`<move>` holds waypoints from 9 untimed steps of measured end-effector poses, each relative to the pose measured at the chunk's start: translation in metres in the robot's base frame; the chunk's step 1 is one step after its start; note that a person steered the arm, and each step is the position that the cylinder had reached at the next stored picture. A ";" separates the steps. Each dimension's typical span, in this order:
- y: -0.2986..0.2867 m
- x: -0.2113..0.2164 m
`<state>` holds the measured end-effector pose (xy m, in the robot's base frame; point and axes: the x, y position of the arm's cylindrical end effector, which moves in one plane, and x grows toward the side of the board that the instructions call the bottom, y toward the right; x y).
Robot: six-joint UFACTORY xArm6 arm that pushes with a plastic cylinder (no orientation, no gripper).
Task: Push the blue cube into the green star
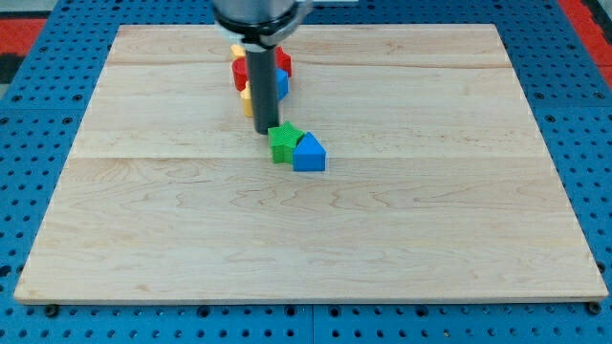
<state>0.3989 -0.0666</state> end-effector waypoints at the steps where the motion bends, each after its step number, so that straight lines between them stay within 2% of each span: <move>1: 0.008 -0.019; 3: -0.042 -0.035; 4: -0.042 -0.040; 8: 0.101 -0.060; 9: 0.080 -0.039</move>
<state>0.3594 0.0138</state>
